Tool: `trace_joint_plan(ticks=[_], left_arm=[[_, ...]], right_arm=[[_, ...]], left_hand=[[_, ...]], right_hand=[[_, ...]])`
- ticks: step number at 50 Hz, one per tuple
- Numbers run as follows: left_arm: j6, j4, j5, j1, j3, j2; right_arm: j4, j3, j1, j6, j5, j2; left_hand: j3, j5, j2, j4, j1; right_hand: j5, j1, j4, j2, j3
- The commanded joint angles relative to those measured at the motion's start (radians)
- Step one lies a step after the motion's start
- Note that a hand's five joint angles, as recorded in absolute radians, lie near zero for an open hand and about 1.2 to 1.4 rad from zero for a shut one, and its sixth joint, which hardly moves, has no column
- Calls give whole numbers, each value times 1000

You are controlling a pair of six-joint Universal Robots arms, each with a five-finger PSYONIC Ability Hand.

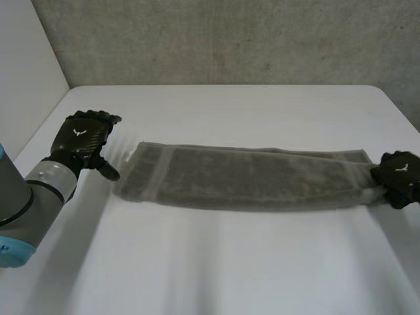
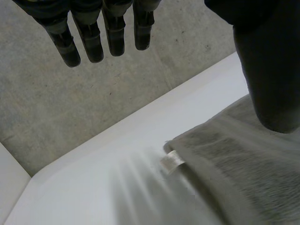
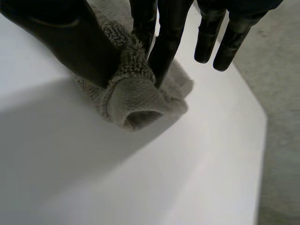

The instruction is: Fold the towel.

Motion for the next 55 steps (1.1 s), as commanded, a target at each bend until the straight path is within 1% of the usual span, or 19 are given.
trace_joint_plan(ticks=[1, 6, 9, 12, 17, 20, 21, 23, 24, 26, 34, 41, 42, 43, 45, 46, 47, 51, 55], left_arm=[[0, 0, -2, 2, -5, 0], [0, 1, -3, -1, -8, 0], [1, 5, -3, -6, -11, 2], [1, 6, -5, -9, -11, 2], [1, 9, -6, -9, -12, 2], [1, 9, -6, -7, -12, 3], [1, 9, -6, -7, -12, 3], [1, 9, -8, -6, -12, 3], [1, 9, -8, -6, -12, 3], [1, 9, -8, -4, -12, 3], [1, 11, -8, -9, -14, 3], [1, 14, -6, -12, -20, 3], [1, 17, -8, -12, -20, 3], [1, 17, -8, -12, -20, 3], [1, 18, -8, -12, -22, 3], [1, 18, -8, -12, -22, 3], [1, 18, -8, -12, -22, 3], [1, 18, -8, -10, -22, 3], [1, 18, -8, -12, -20, 3]], right_arm=[[2, -133, -60, -93, -23, -5], [12, -260, -37, -90, -20, -36], [27, -328, 43, -64, -17, -55], [30, -409, 225, 29, -18, -62], [22, -435, 390, 101, -20, -62], [-10, -455, 639, 150, -3, -13], [-10, -455, 640, 150, -3, -13], [-37, -472, 768, 158, 35, 60], [-37, -472, 768, 158, 36, 60], [-56, -493, 871, 160, 90, 131], [-94, -555, 1001, 170, 149, 284], [-102, -624, 1048, 207, 190, 376], [-102, -638, 1054, 210, 209, 390], [-102, -638, 1054, 210, 209, 390], [-100, -651, 1057, 215, 241, 399], [-100, -652, 1057, 215, 241, 399], [-100, -652, 1057, 221, 253, 399], [-99, -652, 1055, 255, 272, 384], [-85, -621, 1037, 372, 272, 305]], left_hand=[[-49, -19, -28, -56, -79], [-49, -16, -25, -56, -76], [-49, -16, -25, -56, -76], [-49, -16, -25, -56, -76], [-49, -16, -25, -56, -76], [-49, -16, -25, -56, -76], [-49, -16, -25, -56, -76], [-49, -16, -25, -56, -76], [-49, -16, -25, -56, -76], [-49, -16, -25, -56, -76], [-49, -16, -25, -56, -76], [-49, -16, -25, -56, -76], [-49, -16, -25, -56, -76], [-49, -16, -25, -56, -76], [-49, -16, -25, -56, -76], [-49, -16, -25, -56, -76], [-49, -16, -25, -56, -76], [-49, -16, -25, -56, -76], [-49, -16, -25, -56, -76]], right_hand=[[71, 134, -67, 88, -41], [71, 134, -67, 88, -41], [71, 134, -67, 88, -41], [71, 134, -67, 88, -41], [71, 134, -67, 88, -41], [71, 134, -67, 88, -41], [71, 134, -67, 88, -41], [71, 134, -67, 88, -41], [71, 134, -67, 88, -41], [71, 134, -67, 88, -41], [71, 134, -67, 88, -41], [71, 134, -67, 88, -41], [-207, -144, -67, -190, -41], [-210, -147, -67, -193, -41], [-1027, -965, -67, -1011, -41], [-1032, -969, -67, -1015, -41], [-1151, -1259, -67, -1306, -41], [-1151, -1262, -67, -1308, -41], [-1151, -1262, -67, -1308, -41]])
